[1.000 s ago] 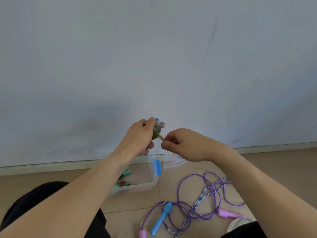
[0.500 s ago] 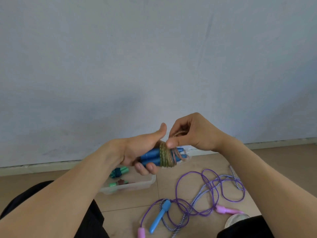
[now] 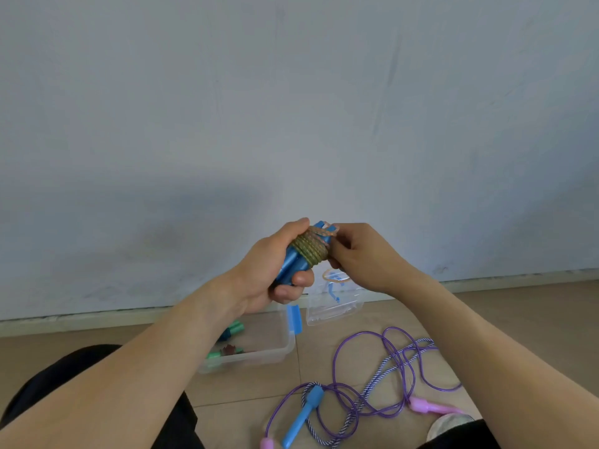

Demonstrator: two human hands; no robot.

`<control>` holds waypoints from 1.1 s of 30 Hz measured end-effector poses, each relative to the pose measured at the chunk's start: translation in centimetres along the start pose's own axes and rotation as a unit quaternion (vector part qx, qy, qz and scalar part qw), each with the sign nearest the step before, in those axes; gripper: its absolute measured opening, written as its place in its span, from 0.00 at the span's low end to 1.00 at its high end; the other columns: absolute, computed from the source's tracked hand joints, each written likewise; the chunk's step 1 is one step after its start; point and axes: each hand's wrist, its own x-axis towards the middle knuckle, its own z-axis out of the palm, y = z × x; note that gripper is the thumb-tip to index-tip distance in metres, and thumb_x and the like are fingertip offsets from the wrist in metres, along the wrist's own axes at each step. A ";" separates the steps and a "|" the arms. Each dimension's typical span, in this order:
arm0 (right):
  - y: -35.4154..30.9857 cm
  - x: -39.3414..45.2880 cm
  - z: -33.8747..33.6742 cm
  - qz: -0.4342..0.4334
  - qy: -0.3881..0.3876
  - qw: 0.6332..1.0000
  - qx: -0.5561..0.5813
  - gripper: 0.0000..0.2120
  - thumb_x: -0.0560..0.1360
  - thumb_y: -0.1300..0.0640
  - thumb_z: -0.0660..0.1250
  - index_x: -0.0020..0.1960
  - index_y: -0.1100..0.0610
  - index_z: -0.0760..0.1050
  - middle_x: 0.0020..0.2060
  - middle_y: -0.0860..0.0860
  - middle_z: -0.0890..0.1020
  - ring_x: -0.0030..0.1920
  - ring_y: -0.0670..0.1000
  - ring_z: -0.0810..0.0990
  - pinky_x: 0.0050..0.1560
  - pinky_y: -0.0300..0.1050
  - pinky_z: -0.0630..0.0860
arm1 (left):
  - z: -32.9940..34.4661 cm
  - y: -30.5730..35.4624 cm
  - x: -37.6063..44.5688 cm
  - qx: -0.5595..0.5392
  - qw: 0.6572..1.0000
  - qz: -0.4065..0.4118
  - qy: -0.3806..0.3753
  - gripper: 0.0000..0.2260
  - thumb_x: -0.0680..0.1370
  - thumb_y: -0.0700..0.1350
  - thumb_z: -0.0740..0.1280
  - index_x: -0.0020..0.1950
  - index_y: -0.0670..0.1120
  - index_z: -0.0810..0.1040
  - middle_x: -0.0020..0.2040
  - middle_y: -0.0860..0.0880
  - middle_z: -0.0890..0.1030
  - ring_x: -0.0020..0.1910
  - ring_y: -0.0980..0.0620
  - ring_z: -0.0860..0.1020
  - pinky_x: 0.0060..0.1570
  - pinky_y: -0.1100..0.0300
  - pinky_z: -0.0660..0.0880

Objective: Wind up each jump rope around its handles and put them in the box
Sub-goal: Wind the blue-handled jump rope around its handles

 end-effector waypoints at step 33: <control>0.3 -0.4 -0.7 0.044 -0.123 0.955 0.265 0.13 0.70 0.53 0.73 0.38 0.62 0.77 0.25 0.53 0.69 0.24 0.47 0.63 0.25 0.35 0.62 | 0.6 -1.3 -0.9 0.125 0.943 -0.181 -0.251 0.37 0.76 0.72 0.39 0.50 0.44 0.74 0.24 0.53 0.67 0.19 0.60 0.60 0.19 0.69 0.52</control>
